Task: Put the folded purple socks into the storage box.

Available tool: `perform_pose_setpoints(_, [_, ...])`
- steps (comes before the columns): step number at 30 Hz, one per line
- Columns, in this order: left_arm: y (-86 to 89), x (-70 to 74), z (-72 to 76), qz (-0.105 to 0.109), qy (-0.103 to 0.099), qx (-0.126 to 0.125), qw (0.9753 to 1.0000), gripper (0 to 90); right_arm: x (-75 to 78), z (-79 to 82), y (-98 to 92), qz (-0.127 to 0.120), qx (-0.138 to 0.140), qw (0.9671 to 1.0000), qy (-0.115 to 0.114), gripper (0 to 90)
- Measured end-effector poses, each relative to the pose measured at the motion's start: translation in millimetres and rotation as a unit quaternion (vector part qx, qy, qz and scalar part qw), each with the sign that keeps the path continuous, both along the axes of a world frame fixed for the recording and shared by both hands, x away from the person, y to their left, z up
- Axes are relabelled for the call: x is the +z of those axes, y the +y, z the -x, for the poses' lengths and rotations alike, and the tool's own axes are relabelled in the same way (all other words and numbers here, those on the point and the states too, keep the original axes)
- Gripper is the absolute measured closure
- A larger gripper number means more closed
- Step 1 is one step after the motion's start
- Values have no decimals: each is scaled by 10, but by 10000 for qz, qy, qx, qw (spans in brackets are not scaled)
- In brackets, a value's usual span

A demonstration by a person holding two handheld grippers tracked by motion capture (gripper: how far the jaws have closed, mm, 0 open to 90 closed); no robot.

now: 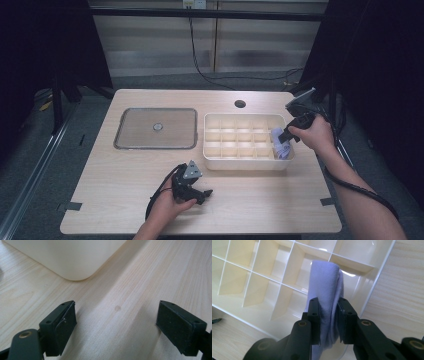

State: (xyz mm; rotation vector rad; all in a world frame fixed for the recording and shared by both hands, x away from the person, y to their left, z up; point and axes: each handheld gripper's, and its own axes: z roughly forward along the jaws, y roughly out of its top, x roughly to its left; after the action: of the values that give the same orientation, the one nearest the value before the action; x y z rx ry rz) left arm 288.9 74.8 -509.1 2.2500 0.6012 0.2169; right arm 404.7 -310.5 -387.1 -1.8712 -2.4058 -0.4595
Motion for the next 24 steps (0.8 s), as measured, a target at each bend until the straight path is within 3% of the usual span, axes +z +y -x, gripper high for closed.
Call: perform_pose_setpoints(24, [-3, -2, 3, 5, 0, 24, 10000, 158, -177, 45, -14, 26, 185, 9997, 127, 746])
